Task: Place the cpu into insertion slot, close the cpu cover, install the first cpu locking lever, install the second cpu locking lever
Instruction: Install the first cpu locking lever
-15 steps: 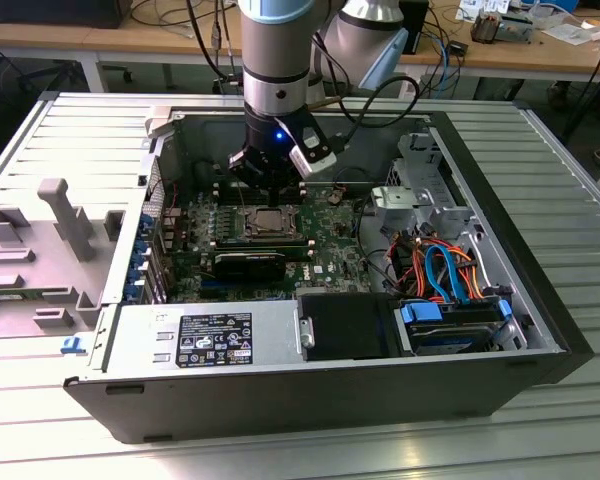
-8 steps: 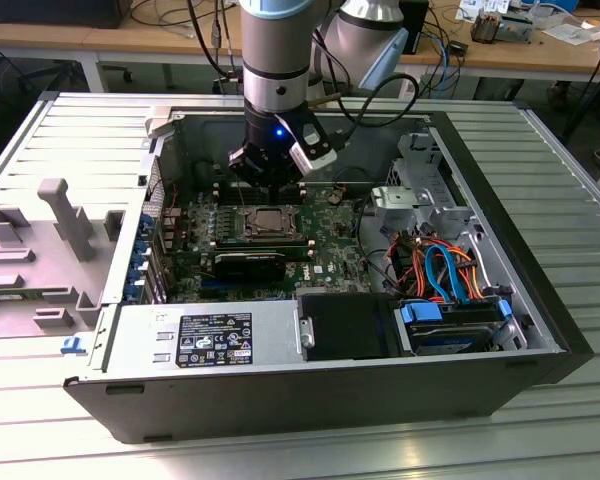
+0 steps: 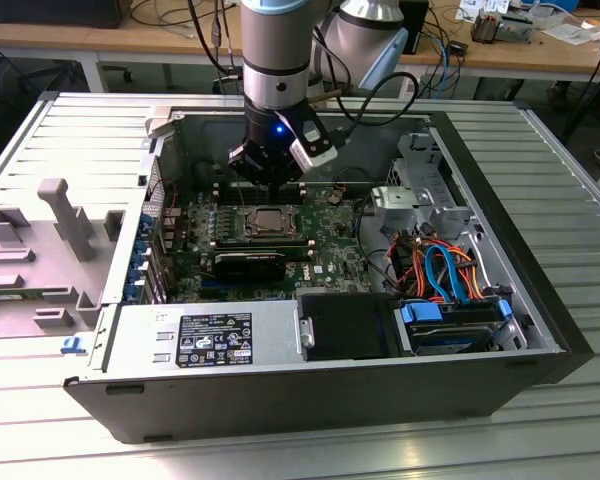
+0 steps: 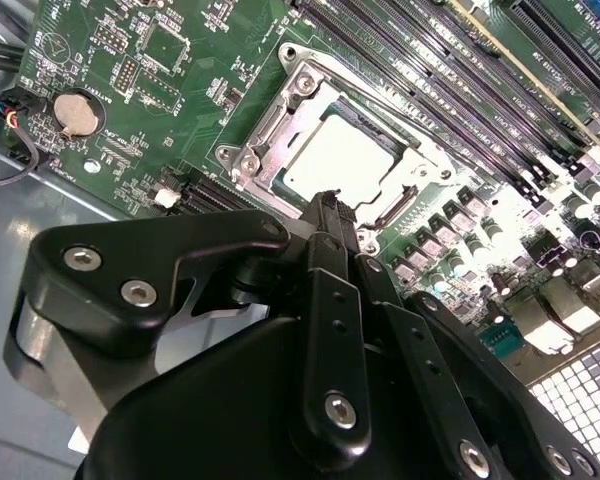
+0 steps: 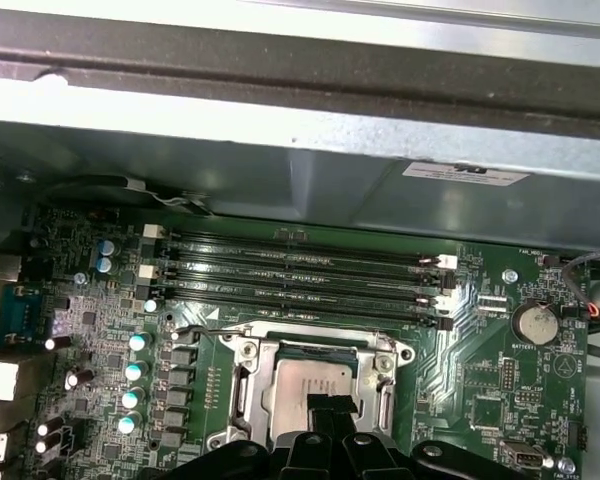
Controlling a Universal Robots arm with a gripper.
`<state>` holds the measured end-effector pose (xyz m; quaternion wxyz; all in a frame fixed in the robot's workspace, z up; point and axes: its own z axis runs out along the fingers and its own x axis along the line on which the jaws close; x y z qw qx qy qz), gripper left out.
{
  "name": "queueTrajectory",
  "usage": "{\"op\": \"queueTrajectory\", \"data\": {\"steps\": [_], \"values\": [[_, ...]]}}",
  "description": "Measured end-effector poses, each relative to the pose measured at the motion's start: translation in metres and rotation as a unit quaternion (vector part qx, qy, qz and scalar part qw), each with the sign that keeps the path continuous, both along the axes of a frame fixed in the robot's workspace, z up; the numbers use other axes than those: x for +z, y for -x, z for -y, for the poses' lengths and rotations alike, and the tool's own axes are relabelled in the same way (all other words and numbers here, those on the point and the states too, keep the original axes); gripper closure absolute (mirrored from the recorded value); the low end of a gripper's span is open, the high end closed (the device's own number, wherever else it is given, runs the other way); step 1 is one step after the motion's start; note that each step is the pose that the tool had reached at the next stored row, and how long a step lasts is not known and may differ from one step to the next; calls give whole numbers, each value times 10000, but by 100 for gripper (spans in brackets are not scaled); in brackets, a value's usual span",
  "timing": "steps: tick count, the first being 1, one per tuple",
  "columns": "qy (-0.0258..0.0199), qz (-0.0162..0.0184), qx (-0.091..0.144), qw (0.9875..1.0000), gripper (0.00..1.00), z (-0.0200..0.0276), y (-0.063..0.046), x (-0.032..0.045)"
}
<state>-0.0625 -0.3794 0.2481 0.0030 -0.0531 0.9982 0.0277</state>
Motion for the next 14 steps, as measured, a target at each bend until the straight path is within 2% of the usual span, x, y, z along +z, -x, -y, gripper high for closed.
{"op": "queueTrajectory", "data": {"steps": [8, 10, 14], "values": [[-3, 0, 0, 10000, 89, 1, 25, 21], [-6, 0, 1, 10000, 89, 4, 86, 20], [-6, 0, 0, 10000, 89, 5, 122, 20]]}}
